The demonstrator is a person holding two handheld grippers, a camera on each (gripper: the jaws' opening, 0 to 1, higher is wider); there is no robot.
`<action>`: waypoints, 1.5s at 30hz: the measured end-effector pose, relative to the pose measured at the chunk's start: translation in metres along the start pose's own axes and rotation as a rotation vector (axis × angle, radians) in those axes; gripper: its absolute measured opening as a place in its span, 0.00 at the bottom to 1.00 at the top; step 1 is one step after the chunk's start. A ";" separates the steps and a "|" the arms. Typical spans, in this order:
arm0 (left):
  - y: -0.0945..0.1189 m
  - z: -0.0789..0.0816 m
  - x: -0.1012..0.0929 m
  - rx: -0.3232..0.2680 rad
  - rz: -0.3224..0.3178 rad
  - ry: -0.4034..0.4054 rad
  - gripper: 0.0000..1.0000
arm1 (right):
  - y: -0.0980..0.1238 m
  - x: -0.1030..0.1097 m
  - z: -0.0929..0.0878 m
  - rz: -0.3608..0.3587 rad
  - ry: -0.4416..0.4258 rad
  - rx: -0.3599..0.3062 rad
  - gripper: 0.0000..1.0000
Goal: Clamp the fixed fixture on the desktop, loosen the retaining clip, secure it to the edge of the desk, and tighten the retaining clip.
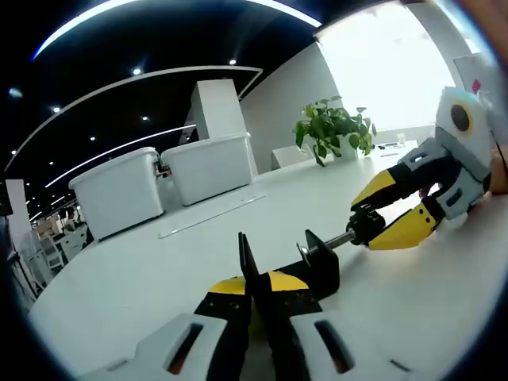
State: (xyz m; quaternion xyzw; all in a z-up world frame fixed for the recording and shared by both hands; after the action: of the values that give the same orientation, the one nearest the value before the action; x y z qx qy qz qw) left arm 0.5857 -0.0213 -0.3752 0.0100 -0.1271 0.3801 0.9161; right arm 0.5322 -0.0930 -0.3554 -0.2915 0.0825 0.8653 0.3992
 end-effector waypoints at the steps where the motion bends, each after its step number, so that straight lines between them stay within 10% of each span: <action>1: 0.000 0.000 0.000 0.000 0.000 0.000 0.06 | 0.000 0.001 0.000 0.005 0.019 0.000 0.19; 9: -0.004 0.000 0.003 0.001 0.000 0.000 0.06 | 0.000 0.000 0.000 0.009 0.053 0.002 0.19; 15: -0.008 -0.001 0.007 0.001 0.000 0.000 0.06 | -0.001 0.004 0.001 0.050 0.309 0.028 0.19; 20: -0.010 -0.001 0.008 0.000 0.001 0.000 0.06 | -0.001 0.002 0.000 0.041 0.252 0.018 0.19; 26: -0.010 -0.001 0.008 0.000 0.000 0.000 0.06 | -0.001 -0.004 -0.001 -0.005 0.003 -0.004 0.20; 33: -0.008 0.000 0.007 -0.001 -0.001 -0.001 0.06 | 0.007 -0.034 0.019 -0.129 -0.777 -0.211 0.25; 36: -0.008 0.000 0.007 -0.002 -0.001 -0.001 0.06 | 0.012 -0.051 0.013 -0.207 -0.829 -0.223 0.25; 45: -0.007 0.000 0.006 -0.001 0.000 0.000 0.06 | 0.006 -0.020 -0.010 -0.138 -0.911 -0.080 0.25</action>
State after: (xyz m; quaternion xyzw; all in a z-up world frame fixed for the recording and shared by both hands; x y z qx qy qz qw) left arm 0.5951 -0.0224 -0.3732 0.0096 -0.1274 0.3799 0.9162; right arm 0.5425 -0.1137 -0.3525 0.0984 -0.1545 0.8793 0.4397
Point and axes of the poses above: the point that each gripper's makers call its tool centre point, and the gripper's own axes: y roughly backward along the fingers, x roughly to its left, z roughly out of its top, the point moved 2 cm from there along y, roughly backward along the fingers, and after that the axes turned 15 degrees about -x, right-handed, at the moved point
